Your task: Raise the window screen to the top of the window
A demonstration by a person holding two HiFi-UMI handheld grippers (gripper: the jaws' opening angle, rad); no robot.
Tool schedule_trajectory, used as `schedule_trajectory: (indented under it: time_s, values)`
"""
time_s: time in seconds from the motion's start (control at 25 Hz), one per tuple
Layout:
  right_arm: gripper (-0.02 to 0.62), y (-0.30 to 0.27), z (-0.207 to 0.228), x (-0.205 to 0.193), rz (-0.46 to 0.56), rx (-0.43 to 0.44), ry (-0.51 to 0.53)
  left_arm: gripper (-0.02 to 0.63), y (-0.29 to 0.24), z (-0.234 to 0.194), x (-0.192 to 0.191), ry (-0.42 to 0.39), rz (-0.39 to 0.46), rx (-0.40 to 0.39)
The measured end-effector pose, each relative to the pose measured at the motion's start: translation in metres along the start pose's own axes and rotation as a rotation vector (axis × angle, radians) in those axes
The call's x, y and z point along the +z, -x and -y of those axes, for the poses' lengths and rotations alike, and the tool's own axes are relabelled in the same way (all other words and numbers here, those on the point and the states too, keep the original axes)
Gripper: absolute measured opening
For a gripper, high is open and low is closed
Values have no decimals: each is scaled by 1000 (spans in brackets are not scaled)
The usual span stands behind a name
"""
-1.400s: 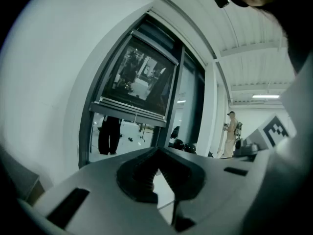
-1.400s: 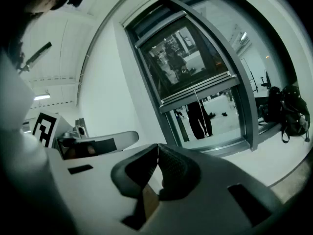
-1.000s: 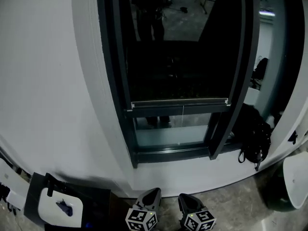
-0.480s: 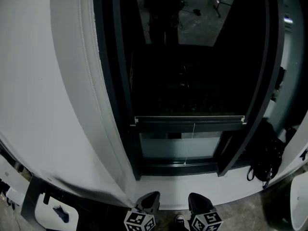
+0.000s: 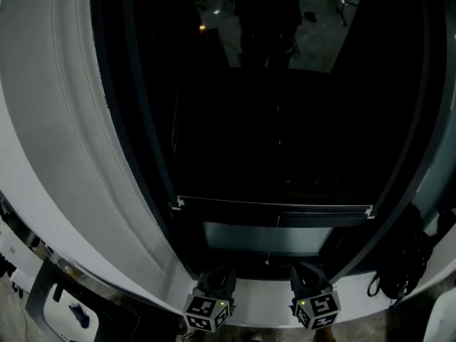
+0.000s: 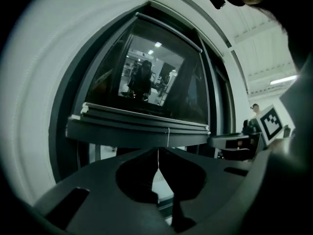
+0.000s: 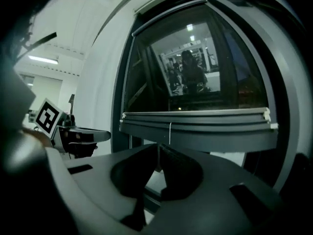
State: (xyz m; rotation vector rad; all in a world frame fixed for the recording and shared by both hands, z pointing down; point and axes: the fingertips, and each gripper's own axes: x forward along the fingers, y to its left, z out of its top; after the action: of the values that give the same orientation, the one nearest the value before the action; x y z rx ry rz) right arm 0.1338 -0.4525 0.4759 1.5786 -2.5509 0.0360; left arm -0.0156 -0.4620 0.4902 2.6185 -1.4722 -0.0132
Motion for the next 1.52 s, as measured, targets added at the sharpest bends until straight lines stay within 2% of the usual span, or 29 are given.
schedule_trajectory:
  time_s: [0.12,0.24,0.32,0.44,0.56,0.72,0.8,0.96,1.04,1.12,1.2,1.28,1.36,1.44,1.52]
  values:
    - [12,-24,28,33,22,11,157,2,-30,-12,25,-131,5,14]
    - [30,-48,50,50,2,28,342,38,-56,-28,47,-371,-39,17]
    - [61,-62,63,56,-41,34,484,77,-73,-38,57,-574,-105,1]
    - [66,-81,73,54,-135,64,683,81,-93,-56,64,-827,-226,-16]
    - [66,-95,75,42,-234,117,820,81,-107,-73,61,-997,-339,-32]
    - [66,-108,79,32,-301,117,924,84,-118,-88,42,-1172,-469,-85]
    - [66,-112,79,32,-315,121,917,87,-120,-91,38,-1222,-499,-111]
    - [66,-113,81,34,-342,159,848,87,-121,-90,40,-1248,-536,-164]
    - [63,-114,81,32,-398,187,856,87,-123,-89,37,-1325,-572,-188]
    - [57,-115,82,31,-482,228,863,87,-124,-90,33,-1436,-630,-200]
    - [48,-114,81,30,-568,268,889,86,-123,-91,32,-1504,-698,-186]
    - [37,-114,81,30,-631,289,923,79,-123,-91,33,-1503,-729,-160]
    - [28,-113,81,32,-667,295,929,61,-123,-90,35,-1480,-720,-154]
    - [28,-113,81,31,-682,296,928,46,-123,-89,35,-1444,-708,-185]
    - [28,-113,81,34,-646,295,925,46,-123,-86,38,-1386,-685,-224]
